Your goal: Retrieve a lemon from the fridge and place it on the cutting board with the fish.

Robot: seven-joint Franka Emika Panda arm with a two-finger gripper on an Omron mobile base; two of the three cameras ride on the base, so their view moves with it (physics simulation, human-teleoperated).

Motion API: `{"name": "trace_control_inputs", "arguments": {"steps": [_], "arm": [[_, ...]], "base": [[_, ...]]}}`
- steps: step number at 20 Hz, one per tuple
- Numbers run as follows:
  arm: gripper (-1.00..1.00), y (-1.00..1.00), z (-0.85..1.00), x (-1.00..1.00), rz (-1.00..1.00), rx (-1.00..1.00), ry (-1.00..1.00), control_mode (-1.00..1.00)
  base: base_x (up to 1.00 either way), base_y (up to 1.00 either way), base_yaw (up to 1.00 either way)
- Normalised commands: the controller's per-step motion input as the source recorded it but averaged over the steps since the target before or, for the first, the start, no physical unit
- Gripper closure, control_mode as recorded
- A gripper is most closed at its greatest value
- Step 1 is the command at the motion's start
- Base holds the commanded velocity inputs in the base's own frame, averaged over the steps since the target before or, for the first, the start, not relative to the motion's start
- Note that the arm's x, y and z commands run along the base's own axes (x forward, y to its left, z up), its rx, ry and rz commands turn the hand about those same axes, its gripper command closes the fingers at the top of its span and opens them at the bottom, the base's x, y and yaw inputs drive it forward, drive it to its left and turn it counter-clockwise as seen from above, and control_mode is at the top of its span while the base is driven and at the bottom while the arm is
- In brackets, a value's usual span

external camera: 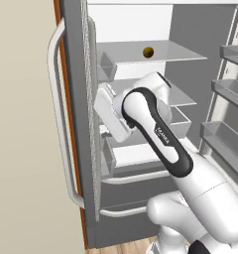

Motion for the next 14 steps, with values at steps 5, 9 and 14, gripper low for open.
{"name": "trace_control_inputs", "arguments": {"steps": [5,9,14], "arm": [[-1.0,-0.04,0.0,0.0,0.0,0.0,0.01,-1.0],[-1.0,-0.61,0.05,0.0,-0.01,0.0,0.0,-1.0],[-1.0,-0.85,0.18,-0.07,-0.01,0.0,0.0,-1.0]], "base": [[0.0,0.0,0.0],[0.0,0.0,0.0],[0.0,0.0,0.0]]}}
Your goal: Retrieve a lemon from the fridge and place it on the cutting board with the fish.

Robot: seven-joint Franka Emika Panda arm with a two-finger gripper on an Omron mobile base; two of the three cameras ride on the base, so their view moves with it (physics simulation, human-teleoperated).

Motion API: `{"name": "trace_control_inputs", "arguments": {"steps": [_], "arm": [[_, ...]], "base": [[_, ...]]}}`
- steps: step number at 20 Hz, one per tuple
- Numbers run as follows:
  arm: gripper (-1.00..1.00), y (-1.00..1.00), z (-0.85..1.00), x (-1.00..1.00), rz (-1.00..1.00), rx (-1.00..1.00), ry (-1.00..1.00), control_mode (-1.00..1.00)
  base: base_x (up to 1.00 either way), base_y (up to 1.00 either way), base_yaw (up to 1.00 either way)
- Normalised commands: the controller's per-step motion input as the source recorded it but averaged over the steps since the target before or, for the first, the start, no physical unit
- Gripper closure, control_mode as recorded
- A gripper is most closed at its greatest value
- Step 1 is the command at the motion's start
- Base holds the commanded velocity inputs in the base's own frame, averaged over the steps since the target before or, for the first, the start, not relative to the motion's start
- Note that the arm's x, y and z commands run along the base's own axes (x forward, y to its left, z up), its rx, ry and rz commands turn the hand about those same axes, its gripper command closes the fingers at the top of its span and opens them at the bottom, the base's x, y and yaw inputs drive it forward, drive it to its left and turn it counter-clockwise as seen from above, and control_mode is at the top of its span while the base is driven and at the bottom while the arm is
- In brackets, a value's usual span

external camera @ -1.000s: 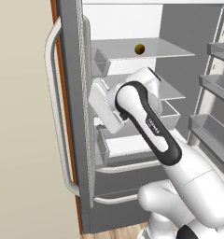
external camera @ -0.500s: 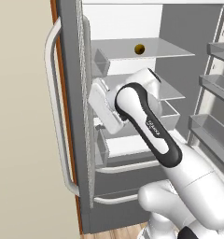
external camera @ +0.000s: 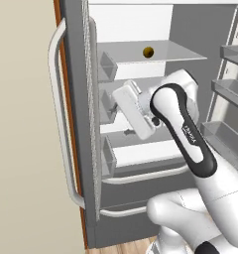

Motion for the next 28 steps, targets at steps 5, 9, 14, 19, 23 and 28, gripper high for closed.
{"name": "trace_control_inputs", "arguments": {"steps": [5,9,14,19,23,28], "arm": [[-1.0,-0.79,0.14,-0.02,-0.01,-0.03,0.0,-1.0],[-1.0,-0.75,0.0,0.21,0.0,-0.22,0.0,-1.0],[-1.0,-0.76,-0.01,0.01,0.04,-0.4,-0.1,-1.0],[-1.0,-0.69,-0.08,-0.03,0.19,-0.5,-0.08,-1.0],[-1.0,-0.44,-0.25,-0.18,0.25,-0.5,-0.02,-1.0],[-1.0,-0.25,-0.37,-0.57,0.27,-0.38,0.0,-1.0]], "base": [[0.0,0.0,0.0],[0.0,0.0,0.0],[0.0,0.0,0.0],[0.0,0.0,0.0],[0.0,0.0,0.0],[0.0,0.0,0.0]]}}
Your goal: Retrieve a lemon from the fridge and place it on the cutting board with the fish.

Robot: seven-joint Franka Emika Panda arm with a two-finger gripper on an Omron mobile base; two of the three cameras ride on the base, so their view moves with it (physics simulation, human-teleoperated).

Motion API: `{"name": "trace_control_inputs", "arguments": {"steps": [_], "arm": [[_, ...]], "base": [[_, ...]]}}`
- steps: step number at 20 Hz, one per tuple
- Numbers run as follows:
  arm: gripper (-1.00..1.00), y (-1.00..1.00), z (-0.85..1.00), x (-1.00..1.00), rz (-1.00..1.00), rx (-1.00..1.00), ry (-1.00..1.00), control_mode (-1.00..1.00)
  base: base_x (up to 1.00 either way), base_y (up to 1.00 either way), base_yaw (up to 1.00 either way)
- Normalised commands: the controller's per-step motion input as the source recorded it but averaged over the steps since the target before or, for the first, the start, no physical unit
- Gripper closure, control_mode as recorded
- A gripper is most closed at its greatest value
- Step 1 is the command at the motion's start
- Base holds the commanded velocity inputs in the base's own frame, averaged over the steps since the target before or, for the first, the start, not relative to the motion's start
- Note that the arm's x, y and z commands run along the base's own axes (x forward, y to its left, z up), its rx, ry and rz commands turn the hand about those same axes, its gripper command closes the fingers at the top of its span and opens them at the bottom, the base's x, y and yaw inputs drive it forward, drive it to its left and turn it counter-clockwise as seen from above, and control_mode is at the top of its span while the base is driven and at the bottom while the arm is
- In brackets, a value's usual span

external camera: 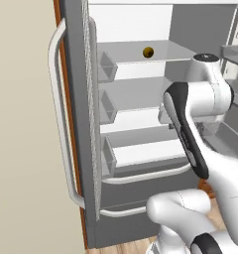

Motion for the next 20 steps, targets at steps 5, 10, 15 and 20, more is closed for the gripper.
{"name": "trace_control_inputs", "arguments": {"steps": [5,10,15,20], "arm": [[-1.0,-0.03,-0.25,-0.5,0.15,-0.21,0.01,-1.0],[-1.0,-0.01,-0.03,-0.01,0.0,0.0,0.02,-1.0],[-1.0,0.0,-0.22,0.0,0.0,0.09,0.0,-1.0],[-1.0,0.08,0.0,-0.03,0.0,0.2,0.07,-1.0]], "base": [[0.0,0.0,0.0],[0.0,0.0,0.0],[0.0,0.0,0.0],[0.0,0.0,0.0]]}}
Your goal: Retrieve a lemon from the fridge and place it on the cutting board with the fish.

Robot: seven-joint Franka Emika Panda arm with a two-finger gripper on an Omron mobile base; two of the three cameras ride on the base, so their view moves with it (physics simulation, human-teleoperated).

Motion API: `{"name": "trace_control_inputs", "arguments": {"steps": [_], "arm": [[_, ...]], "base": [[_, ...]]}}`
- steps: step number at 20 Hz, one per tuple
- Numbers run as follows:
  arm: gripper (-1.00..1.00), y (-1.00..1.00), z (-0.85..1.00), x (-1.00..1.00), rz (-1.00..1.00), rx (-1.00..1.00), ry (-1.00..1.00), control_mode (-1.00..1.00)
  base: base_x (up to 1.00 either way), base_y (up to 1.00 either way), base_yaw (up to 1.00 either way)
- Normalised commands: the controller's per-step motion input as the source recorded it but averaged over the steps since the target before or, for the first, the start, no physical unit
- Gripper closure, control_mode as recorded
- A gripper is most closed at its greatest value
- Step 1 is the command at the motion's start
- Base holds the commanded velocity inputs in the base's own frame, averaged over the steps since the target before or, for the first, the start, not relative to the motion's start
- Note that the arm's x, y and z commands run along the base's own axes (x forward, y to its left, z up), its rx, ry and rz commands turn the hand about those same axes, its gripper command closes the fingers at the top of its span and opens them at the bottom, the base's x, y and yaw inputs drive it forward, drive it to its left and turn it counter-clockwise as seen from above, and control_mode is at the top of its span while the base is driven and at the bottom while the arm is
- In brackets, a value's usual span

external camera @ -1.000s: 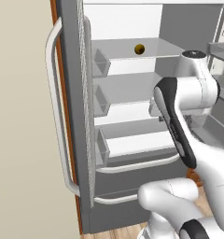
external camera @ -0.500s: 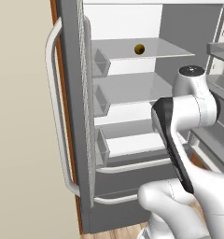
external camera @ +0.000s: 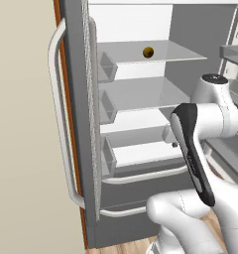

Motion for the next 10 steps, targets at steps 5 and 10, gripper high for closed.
{"name": "trace_control_inputs", "arguments": {"steps": [5,10], "arm": [[-1.0,0.15,0.0,0.0,-0.03,0.02,0.04,-1.0],[-1.0,0.0,0.0,-0.11,-0.03,0.0,0.03,-1.0]], "base": [[0.0,0.0,0.0],[0.0,0.0,0.0]]}}
